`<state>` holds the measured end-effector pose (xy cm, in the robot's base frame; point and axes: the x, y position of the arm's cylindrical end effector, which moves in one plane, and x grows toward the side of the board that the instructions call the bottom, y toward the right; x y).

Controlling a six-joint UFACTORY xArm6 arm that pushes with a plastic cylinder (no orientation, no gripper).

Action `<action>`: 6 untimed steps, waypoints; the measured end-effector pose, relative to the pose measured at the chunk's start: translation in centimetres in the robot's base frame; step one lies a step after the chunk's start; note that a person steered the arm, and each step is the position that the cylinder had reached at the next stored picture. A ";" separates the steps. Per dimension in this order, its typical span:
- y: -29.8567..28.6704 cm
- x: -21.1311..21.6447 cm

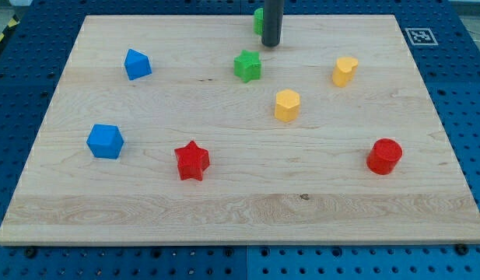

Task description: Place your arm to the top of the green star

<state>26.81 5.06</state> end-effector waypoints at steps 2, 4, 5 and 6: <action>-0.4 0.3; -1.2 1.5; -1.2 1.5; -1.6 1.7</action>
